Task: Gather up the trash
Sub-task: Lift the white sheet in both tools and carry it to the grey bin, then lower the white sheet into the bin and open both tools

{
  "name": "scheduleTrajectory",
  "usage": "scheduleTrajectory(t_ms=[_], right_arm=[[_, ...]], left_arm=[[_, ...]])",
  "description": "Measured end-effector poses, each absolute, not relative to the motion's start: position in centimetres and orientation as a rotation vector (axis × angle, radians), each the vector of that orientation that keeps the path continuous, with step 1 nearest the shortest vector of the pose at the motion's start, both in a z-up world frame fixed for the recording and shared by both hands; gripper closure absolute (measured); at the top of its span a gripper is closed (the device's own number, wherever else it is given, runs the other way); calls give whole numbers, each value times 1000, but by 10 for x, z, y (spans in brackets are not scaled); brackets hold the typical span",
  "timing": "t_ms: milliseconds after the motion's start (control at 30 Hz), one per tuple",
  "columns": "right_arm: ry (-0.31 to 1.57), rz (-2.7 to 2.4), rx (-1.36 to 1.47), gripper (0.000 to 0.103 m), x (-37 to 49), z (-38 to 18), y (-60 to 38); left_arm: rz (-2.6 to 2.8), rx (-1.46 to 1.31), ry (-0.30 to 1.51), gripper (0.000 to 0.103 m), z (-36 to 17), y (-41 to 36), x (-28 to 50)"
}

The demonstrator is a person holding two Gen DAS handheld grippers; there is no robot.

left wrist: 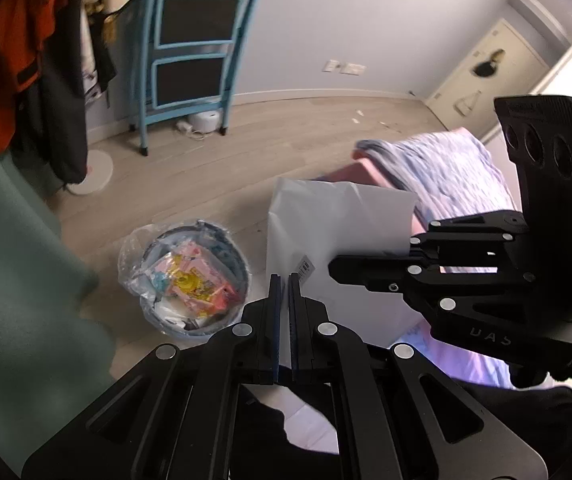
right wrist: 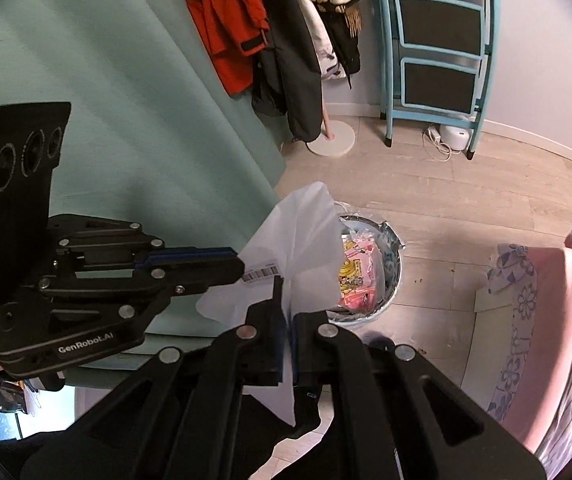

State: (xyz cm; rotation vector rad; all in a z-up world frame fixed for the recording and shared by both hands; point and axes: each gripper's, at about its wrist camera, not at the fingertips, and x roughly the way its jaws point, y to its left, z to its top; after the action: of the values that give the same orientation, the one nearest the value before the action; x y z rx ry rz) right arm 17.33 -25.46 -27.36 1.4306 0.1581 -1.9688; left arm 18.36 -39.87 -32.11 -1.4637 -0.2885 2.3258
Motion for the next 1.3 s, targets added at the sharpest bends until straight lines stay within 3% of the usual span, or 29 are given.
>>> scheduleTrajectory(t_ms=[533,1100,1300], right_arm=[[292,-1809,1497,98,80,-382,-277],[481,-1611,1585,98,22,-604,-312],[509,-1561,1580,98,17,-648,-315]], left_arm=[[2351,-1704,-439,100,-439,-413,97],[2315,-1919,-633,100,-631,-439,54],[2309,-1929,-658,100,-664,-441,52]])
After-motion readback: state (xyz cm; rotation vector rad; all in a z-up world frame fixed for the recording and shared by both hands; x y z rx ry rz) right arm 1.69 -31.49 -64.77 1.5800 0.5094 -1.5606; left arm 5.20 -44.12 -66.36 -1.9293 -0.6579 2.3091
